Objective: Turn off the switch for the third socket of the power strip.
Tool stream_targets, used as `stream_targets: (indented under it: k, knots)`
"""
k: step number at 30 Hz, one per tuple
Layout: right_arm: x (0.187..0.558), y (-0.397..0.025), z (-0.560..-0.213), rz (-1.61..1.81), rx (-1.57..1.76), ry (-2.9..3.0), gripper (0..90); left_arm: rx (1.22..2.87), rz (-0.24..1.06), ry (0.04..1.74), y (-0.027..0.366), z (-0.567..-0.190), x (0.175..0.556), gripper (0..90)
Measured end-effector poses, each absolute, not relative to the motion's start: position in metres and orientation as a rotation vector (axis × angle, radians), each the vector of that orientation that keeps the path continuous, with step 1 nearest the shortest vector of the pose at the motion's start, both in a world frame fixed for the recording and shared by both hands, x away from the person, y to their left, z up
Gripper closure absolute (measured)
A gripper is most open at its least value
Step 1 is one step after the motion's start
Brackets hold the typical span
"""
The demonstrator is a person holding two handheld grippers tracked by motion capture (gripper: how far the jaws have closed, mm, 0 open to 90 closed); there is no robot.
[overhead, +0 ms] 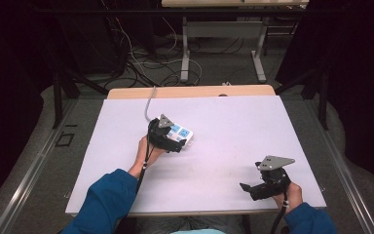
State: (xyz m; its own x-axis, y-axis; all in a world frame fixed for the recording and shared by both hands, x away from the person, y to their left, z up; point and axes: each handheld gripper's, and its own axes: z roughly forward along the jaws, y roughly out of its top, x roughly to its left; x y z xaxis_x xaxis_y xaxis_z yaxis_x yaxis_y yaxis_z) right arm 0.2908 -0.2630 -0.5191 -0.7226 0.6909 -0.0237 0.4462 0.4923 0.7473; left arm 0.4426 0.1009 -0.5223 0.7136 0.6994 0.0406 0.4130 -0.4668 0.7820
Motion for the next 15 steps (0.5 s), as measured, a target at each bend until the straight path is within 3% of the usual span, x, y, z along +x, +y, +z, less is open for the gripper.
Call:
stream_targets:
  k: [15]
  knots:
    - [0.291, -0.263, -0.519, 1.073, 0.962, 2.413, 5.7, 2.117, 0.478, 0.859, 0.116, -0.510, 0.431, 0.2]
